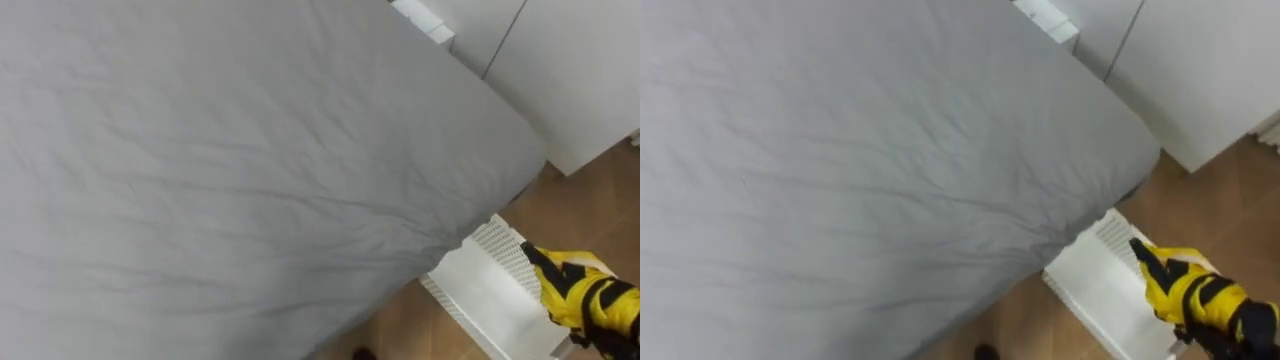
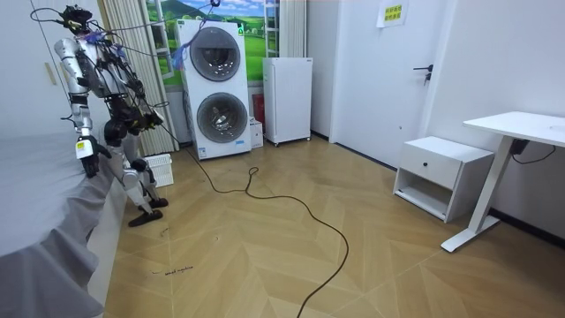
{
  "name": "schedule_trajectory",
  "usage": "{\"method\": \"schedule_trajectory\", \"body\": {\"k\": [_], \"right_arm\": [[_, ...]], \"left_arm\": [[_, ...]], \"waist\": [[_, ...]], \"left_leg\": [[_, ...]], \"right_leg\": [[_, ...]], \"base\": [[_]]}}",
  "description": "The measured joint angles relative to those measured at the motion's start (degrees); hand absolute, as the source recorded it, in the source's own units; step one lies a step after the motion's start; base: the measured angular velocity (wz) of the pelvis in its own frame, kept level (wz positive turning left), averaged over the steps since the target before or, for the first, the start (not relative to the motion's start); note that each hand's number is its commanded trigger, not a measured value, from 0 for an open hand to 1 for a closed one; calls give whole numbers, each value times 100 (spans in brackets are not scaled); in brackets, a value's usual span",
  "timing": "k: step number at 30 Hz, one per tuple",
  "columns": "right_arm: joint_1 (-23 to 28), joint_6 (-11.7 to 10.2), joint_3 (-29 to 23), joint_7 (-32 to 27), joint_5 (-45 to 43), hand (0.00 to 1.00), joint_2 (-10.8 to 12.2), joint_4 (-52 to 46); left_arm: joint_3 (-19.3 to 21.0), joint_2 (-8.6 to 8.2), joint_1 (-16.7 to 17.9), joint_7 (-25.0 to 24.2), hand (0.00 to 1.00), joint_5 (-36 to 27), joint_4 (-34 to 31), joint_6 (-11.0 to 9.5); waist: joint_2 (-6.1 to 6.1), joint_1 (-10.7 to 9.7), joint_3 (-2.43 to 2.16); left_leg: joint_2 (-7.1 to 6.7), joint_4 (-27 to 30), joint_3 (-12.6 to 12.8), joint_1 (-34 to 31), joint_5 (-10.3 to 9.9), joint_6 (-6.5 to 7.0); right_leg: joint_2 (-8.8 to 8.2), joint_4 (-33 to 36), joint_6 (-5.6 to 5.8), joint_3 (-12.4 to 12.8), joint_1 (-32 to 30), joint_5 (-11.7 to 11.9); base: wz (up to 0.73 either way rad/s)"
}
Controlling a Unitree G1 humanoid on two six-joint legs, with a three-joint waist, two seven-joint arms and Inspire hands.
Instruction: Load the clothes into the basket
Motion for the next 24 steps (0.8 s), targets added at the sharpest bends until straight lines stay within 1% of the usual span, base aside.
{"method": "schedule_trajectory", "body": {"k": [1,2,3,4,5,6,8,10,11,12,14,15,19,21,24], "right_arm": [[-96,-2,-3,0,-14,100,-22,118],[-186,-18,-6,0,-35,100,-29,258],[-236,-19,-1,-2,-30,100,-32,287],[-249,-35,17,-2,-25,100,-46,296],[-268,-102,39,-1,-22,100,-65,412],[-309,-118,42,-2,-16,100,-72,492],[-482,-143,57,-4,65,100,-75,696],[-556,-168,62,-15,121,100,-90,729],[-629,-169,65,-23,146,54,-131,747],[-676,-172,66,-23,156,0,-161,763],[-866,-209,65,-41,168,0,-288,894],[-899,-227,65,-55,171,0,-311,913],[-912,-249,69,-145,268,0,-418,930],[-905,-296,71,-162,357,0,-431,978],[-889,-298,69,-188,350,0,-445,1012]], "left_arm": [[-27,0,-70,1,0,-71,58,-5],[-61,0,-146,2,0,-81,119,-5],[-86,-2,-174,3,0,-85,129,-4],[-164,-4,-244,4,0,-85,129,-5],[-216,-8,-335,47,0,-90,129,-5],[-225,-9,-376,69,0,-96,129,-7],[-386,-11,-486,169,0,-242,129,-82],[-507,-13,-555,217,0,-416,129,-187],[-537,-13,-596,228,0,-578,132,-254],[-538,-13,-617,235,0,-657,140,-281],[-541,-12,-689,247,0,-862,177,-341],[-543,-14,-692,254,0,-880,177,-356],[-603,-14,-699,273,0,-955,175,-418],[-680,-12,-704,325,0,-985,171,-440],[-679,-8,-715,339,0,-976,163,-542]], "waist": [[40,1,-7],[65,3,-8],[88,16,-13],[134,52,4],[169,119,22],[179,154,24],[231,229,27],[251,289,28],[270,307,28],[278,308,29],[289,316,32],[290,317,33],[291,362,34],[291,362,34],[292,387,33]], "left_leg": [[-17,9,5,-109,18,15],[-68,20,3,-191,31,24],[-70,32,3,-248,37,32],[-65,118,-4,-370,40,37],[-67,178,-12,-483,40,37],[-67,207,-12,-538,41,39],[-71,221,-14,-720,79,96],[-77,223,-14,-851,118,120],[-100,226,-12,-935,146,138],[-118,226,-13,-977,156,147],[-188,225,-14,-1061,190,178],[-195,225,-14,-1074,194,183],[-193,226,-15,-1086,196,185],[-189,225,-15,-1109,195,184],[-199,230,-16,-1202,196,185]], "right_leg": [[-6,56,2,21,-136,0],[-13,126,6,39,-255,-5],[-18,146,7,40,-318,-5],[-26,188,10,39,-426,-4],[-39,246,15,38,-540,-6],[-44,272,17,37,-603,-5],[-73,345,24,1,-805,-12],[-109,440,35,-24,-966,-28],[-137,504,44,-36,-1078,-37],[-156,547,49,-40,-1136,-51],[-213,705,73,-32,-1287,-102],[-221,721,75,-32,-1312,-107],[-227,723,88,-49,-1316,-124],[-233,724,85,-73,-1332,-129],[-273,787,66,-143,-1429,-134]], "base": [[-15],[-8],[-4],[0],[0],[4],[8],[14],[16],[15],[10],[4],[0],[8],[16]]}}
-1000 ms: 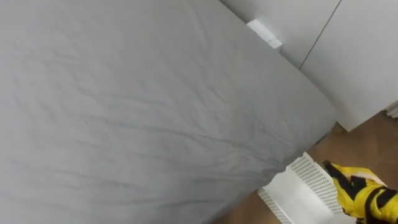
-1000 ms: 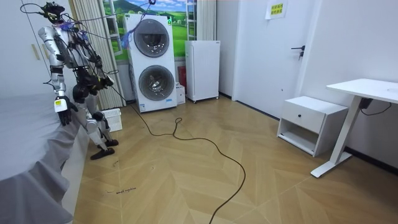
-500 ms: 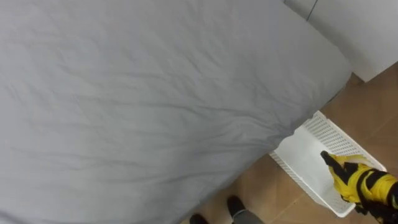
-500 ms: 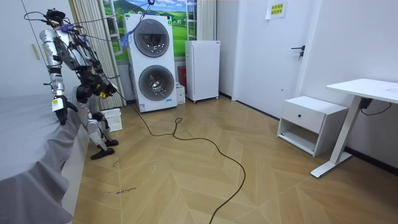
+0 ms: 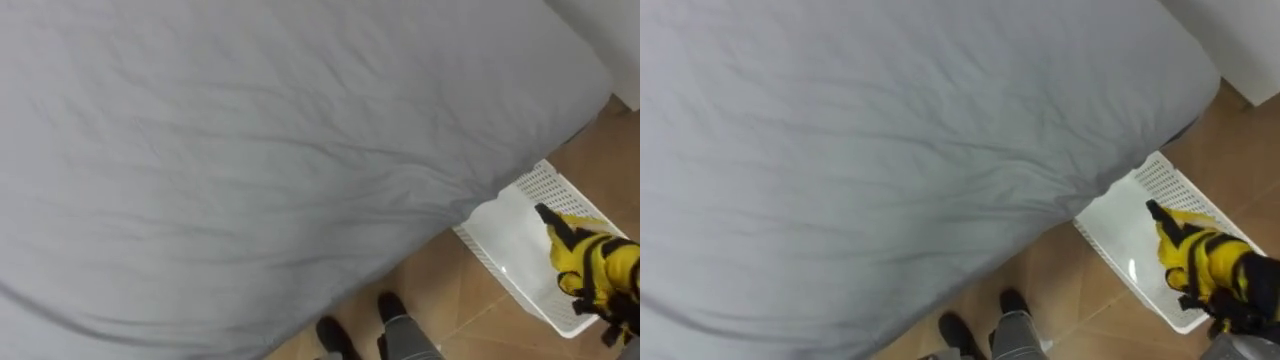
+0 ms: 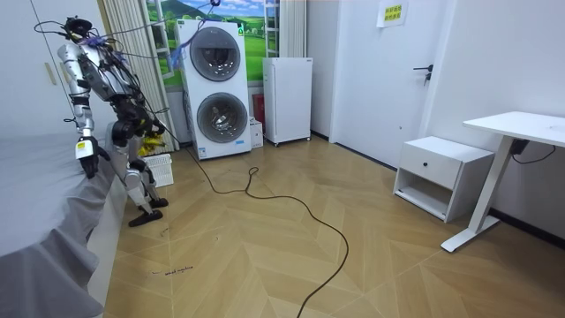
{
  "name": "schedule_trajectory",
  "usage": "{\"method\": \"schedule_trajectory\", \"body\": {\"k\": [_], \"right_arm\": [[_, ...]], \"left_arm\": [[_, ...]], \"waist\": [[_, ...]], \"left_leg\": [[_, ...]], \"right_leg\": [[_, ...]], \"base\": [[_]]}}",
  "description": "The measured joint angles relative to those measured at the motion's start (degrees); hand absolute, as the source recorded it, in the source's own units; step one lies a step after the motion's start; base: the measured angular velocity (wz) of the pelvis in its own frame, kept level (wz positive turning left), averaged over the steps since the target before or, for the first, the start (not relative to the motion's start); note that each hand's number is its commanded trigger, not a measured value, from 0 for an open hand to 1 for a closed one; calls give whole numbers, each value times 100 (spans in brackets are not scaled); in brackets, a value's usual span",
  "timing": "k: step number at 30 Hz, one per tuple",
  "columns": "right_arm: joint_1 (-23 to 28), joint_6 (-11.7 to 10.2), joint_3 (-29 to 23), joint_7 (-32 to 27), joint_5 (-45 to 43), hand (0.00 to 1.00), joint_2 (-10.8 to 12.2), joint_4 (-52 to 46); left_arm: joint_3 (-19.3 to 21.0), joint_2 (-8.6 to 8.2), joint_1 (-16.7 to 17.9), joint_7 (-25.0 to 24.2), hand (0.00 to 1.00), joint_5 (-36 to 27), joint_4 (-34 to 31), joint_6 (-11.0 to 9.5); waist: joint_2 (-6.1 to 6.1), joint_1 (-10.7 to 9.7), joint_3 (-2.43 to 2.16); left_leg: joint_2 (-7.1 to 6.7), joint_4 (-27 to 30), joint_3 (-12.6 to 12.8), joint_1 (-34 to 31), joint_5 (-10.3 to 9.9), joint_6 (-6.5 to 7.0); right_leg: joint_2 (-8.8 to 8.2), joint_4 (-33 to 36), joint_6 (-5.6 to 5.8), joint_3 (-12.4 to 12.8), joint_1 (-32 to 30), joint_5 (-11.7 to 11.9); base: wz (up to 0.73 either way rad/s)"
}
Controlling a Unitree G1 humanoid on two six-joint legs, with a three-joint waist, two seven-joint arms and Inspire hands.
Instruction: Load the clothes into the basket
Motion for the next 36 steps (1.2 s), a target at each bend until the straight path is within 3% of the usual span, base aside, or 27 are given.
{"method": "schedule_trajectory", "body": {"k": [14,27,33,36], "right_arm": [[-11,-62,-4,92,-10,0,-54,100],[26,-144,4,149,46,0,-54,266],[363,-313,261,274,147,0,3,326],[642,-360,468,341,156,0,224,279]], "left_arm": [[1,7,41,-14,0,3,-14,-270],[21,50,61,-38,0,-3,-20,-376],[43,200,245,-149,0,88,-206,-401],[51,207,314,-152,0,172,-214,-422]], "waist": [[-33,61,22],[-95,67,21],[-187,99,12],[-308,184,-24]], "left_leg": [[18,192,-40,-91,-1,0],[45,299,-133,17,-1,0],[123,116,-353,447,-6,-20],[117,-22,-543,806,6,-68]], "right_leg": [[-35,61,-3,-60,3,-82],[-23,69,16,-95,187,-75],[3,-371,-3,-410,814,14],[2,-637,-65,-590,1309,58]], "base": [[4],[1],[13],[27]]}}
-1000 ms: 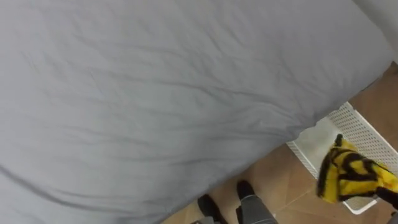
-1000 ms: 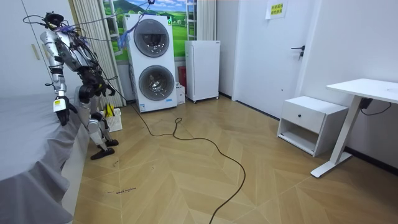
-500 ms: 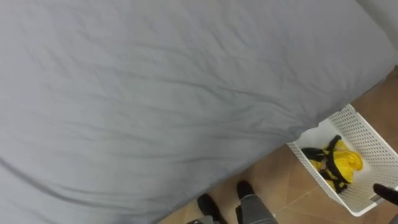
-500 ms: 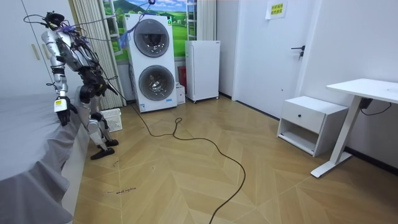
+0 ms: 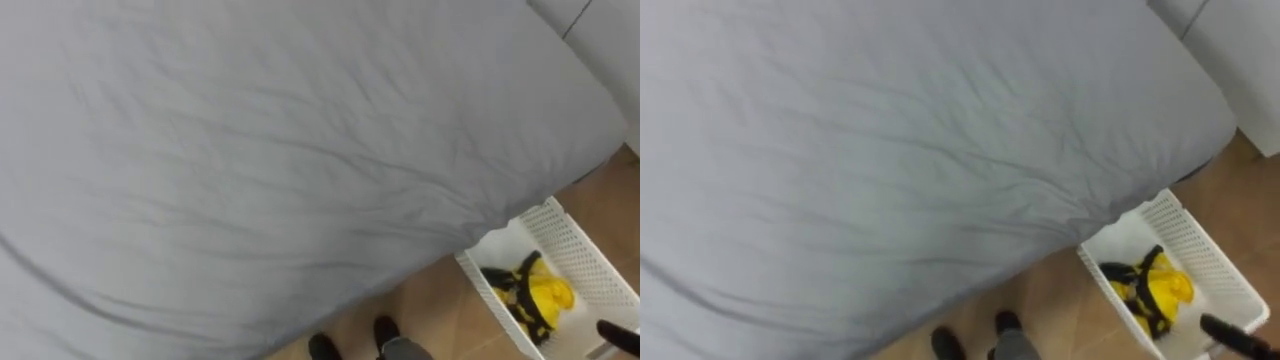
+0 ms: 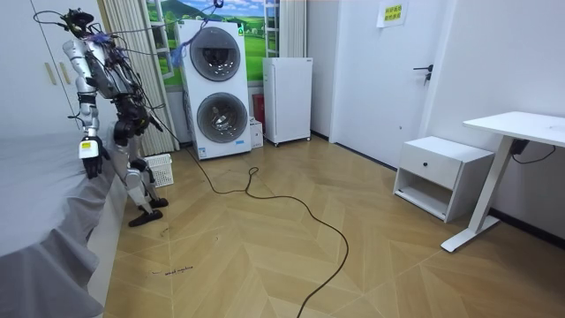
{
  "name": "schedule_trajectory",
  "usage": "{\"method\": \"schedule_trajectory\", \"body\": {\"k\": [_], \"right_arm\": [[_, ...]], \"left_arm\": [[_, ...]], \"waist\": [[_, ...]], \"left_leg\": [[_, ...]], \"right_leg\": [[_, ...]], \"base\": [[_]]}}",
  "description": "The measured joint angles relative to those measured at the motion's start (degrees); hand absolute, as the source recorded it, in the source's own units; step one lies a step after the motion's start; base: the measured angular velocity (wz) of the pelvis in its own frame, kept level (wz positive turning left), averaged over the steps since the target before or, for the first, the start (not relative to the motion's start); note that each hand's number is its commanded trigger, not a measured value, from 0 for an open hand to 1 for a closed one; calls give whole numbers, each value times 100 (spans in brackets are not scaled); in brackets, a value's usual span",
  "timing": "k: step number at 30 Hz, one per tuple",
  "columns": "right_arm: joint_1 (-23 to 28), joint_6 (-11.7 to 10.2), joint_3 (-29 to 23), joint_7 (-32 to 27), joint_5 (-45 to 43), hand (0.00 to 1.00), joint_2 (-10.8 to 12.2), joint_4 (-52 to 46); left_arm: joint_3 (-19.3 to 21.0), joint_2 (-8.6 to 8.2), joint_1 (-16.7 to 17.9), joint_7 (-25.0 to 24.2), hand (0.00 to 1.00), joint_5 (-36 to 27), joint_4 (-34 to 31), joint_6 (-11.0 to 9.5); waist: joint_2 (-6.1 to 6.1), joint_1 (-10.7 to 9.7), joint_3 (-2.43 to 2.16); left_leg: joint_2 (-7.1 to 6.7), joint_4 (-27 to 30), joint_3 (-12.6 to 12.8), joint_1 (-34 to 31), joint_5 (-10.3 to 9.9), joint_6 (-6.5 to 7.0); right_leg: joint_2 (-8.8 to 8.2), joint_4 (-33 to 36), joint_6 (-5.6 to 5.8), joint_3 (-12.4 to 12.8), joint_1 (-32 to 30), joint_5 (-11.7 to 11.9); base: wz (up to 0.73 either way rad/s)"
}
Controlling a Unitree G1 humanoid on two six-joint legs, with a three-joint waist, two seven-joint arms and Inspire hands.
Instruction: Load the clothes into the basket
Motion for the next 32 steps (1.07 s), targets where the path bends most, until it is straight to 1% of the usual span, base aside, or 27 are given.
{"method": "schedule_trajectory", "body": {"k": [2,3,4,5,6,8,9,10,11,12,14,16,17,18,19,20,21,23,26,29,31,32], "right_arm": [[186,7,153,109,100,0,210,-8],[241,10,153,133,107,0,271,-24],[291,13,153,168,135,0,388,-81],[348,15,174,179,182,0,490,-161],[385,15,215,188,195,0,526,-192],[535,14,279,300,245,0,621,-200],[554,15,293,314,240,0,652,-200],[588,21,309,357,214,0,731,-199],[602,37,336,400,221,0,767,-196],[620,76,397,489,259,0,840,-170],[736,208,534,709,262,0,967,-165],[738,326,674,909,252,0,1000,-118],[694,330,709,1030,226,0,1010,-66],[684,331,720,1079,223,0,1018,-44],[686,330,786,1166,223,0,1040,5],[713,367,864,1255,240,0,1064,34],[707,392,885,1300,248,0,1078,32],[738,480,1002,1427,214,0,1127,33],[801,509,1153,1608,43,0,1163,46],[800,509,1213,1780,-113,0,1173,39],[846,512,1212,1813,-228,0,1176,39],[888,512,1221,1807,-237,0,1183,33]], "left_arm": [[58,1,71,0,0,74,-16,-59],[137,1,110,-2,0,143,-57,-59],[277,1,175,-6,0,323,-121,-57],[373,0,283,-6,0,474,-213,-52],[395,0,332,-5,0,551,-247,-51],[458,0,463,-1,0,994,-367,-50],[488,0,500,0,0,1119,-398,-50],[620,-11,559,0,0,1328,-439,-49],[687,-19,579,9,0,1380,-446,-49],[733,-35,626,46,0,1392,-478,-49],[875,-95,628,166,0,1394,-504,-49],[868,-129,625,271,0,1393,-537,-51],[869,-166,622,317,0,1393,-537,-53],[870,-177,622,326,0,1393,-533,-53],[872,-182,615,349,0,1394,-532,-55],[872,-183,614,358,0,1406,-532,-68],[871,-188,608,358,0,1409,-533,-83],[879,-238,602,329,0,1511,-533,-154],[882,-322,605,216,0,1507,-531,-160],[895,-367,608,177,0,1507,-526,-160],[967,-430,614,164,0,1506,-525,-160],[1028,-474,616,169,0,1506,-525,-159]], "waist": [[-81,22,-24],[-108,27,-33],[-163,54,-37],[-210,53,-57],[-233,52,-64],[-310,56,-97],[-331,63,-97],[-384,72,-107],[-415,109,-103],[-471,182,-102],[-578,194,-98],[-647,215,-102],[-677,229,-93],[-695,251,-95],[-737,281,-82],[-774,309,-90],[-790,322,-94],[-812,405,-80],[-776,518,-66],[-738,542,-85],[-707,562,-89],[-693,606,-103]], "left_leg": [[-15,-97,-209,266,9,-27],[-23,-146,-243,338,14,-35],[-37,-251,-318,513,27,-51],[-51,-331,-400,669,43,-69],[-58,-361,-447,745,43,-71],[-99,-447,-627,987,41,-77],[-104,-467,-659,1049,39,-79],[-122,-509,-714,1168,35,-85],[-125,-536,-717,1239,30,-93],[-139,-581,-735,1374,25,-101],[-204,-606,-963,1571,26,-101],[-239,-611,-1029,1650,25,-101],[-252,-619,-1035,1709,25,-101],[-258,-624,-1046,1740,25,-101],[-276,-624,-1095,1808,25,-101],[-291,-624,-1161,1843,25,-101],[-296,-624,-1179,1850,25,-100],[-300,-625,-1213,1889,18,-93],[-302,-625,-1225,2038,-30,-93],[-301,-623,-1232,2058,-48,-94],[-312,-619,-1266,2096,-71,-97],[-314,-619,-1273,2107,-83,-99]], "right_leg": [[-14,-258,-12,-205,425,7],[-16,-316,-13,-242,515,6],[-8,-479,-11,-292,715,19],[-12,-643,-15,-382,937,39],[-18,-719,-27,-438,1052,60],[-31,-1012,-17,-629,1477,68],[-39,-1072,-16,-677,1576,69],[-50,-1173,-15,-741,1743,69],[-50,-1212,-14,-745,1816,68],[-54,-1279,-13,-772,1980,69],[-101,-1446,5,-988,2322,28],[-125,-1455,17,-1050,2436,-23],[-135,-1462,28,-1069,2503,-39],[-140,-1460,32,-1073,2537,-51],[-152,-1461,36,-1103,2616,-72],[-166,-1458,43,-1158,2672,-101],[-171,-1458,45,-1192,2688,-109],[-173,-1460,49,-1230,2748,-114],[-177,-1481,60,-1267,2913,-120],[-171,-1513,61,-1274,2953,-120],[-172,-1543,65,-1312,3020,-122],[-175,-1545,66,-1321,3031,-127]], "base": [[41],[38],[31],[31],[40],[50],[43],[21],[12],[18],[46],[38],[20],[11],[17],[22],[24],[10],[1],[1],[4],[0]]}}
